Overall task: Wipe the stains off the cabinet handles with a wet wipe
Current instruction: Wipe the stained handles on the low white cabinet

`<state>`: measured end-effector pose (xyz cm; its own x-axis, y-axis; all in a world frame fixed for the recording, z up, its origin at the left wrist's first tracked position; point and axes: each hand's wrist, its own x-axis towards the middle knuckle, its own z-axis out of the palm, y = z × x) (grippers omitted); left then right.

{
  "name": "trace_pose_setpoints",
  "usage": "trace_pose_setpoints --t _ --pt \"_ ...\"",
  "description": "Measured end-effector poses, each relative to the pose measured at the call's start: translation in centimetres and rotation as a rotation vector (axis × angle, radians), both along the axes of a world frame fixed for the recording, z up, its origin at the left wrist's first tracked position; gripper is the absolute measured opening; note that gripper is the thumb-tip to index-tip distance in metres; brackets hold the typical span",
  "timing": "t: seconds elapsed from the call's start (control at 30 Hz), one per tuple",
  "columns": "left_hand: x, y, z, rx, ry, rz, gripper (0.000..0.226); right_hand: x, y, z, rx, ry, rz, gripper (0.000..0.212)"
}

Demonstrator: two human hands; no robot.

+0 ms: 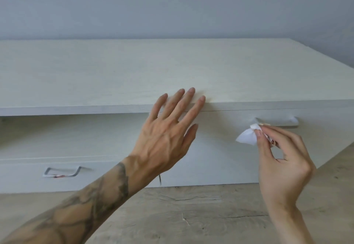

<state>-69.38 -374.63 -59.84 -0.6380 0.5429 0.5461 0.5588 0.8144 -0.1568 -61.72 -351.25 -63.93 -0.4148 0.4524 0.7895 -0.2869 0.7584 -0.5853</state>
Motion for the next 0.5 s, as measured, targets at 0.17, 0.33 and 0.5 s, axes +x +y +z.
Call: trace_pose_setpoints --t 0.17,0.33,0.5 --pt "0.1 -11.0 -0.2 -0.023 0.008 0.001 0.06 0.0 -9.6 2.0 0.028 -0.051 0.063 0.012" --pt "-0.8 -22.5 -0.1 0.026 0.018 0.054 0.059 -0.1 -18.6 3.6 0.106 -0.11 0.144 0.009" --pt "-2.6 -32.9 -0.3 0.064 0.058 0.062 0.056 -0.6 -28.2 2.8 0.141 -0.149 0.16 0.012"
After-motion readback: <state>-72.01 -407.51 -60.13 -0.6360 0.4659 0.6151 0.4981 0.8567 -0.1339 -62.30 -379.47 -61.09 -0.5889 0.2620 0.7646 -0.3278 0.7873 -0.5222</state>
